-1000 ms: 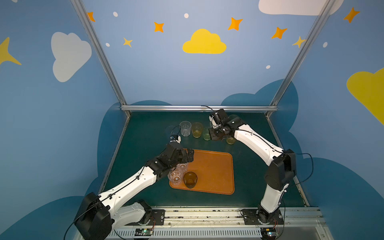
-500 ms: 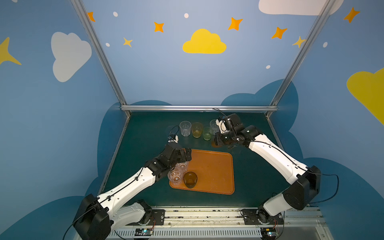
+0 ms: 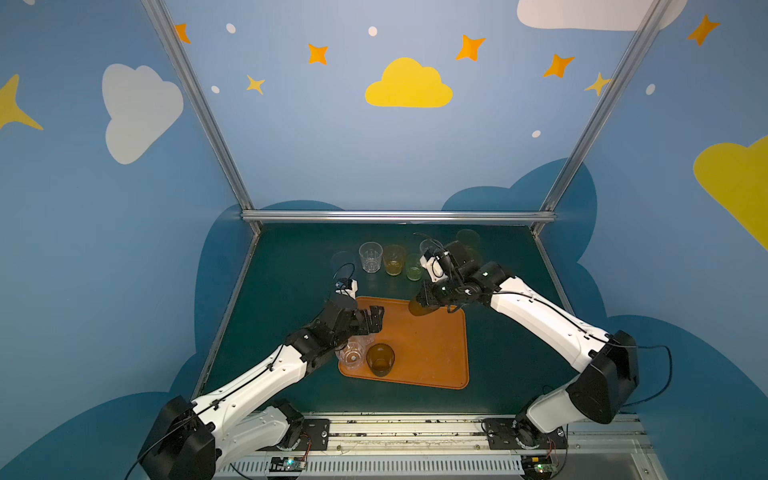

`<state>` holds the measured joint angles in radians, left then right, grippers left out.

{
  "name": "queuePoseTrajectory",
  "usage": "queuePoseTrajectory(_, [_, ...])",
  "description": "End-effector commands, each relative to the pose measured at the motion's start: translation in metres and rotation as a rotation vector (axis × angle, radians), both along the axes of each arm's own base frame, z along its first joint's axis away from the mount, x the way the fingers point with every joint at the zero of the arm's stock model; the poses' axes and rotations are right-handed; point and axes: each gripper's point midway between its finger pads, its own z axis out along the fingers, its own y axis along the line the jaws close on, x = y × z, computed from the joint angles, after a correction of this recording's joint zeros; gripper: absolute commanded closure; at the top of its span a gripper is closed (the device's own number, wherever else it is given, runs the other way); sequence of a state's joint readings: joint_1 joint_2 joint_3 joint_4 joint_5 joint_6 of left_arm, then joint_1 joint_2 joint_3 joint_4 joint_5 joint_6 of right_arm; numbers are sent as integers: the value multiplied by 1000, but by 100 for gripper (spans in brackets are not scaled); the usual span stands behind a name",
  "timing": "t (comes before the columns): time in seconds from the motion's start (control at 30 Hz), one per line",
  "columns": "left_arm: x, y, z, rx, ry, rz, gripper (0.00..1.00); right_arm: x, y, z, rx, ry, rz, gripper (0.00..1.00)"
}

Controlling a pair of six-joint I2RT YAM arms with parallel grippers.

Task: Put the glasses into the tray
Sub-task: 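Carry the dimpled amber glass with the right gripper over the tray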

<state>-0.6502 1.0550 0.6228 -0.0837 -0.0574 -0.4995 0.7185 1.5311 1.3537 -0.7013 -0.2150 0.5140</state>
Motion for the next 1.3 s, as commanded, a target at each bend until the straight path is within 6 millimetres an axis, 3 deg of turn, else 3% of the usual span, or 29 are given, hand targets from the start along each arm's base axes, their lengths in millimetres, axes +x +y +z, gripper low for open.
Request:
queuePoseTrajectory(0.0, [1,-9,16,-8,-68,-71,0,-4,6,2,42,18,-19,100])
queuePoseTrajectory(0.6, [-21,-47,32,-92,-159,-275,0,-12,28,-19,78,93,-75,100])
queuePoseTrajectory(1.27, [-37,-15,47,-82,-283,-207,0,-31,55,-47,64,193,-39,100])
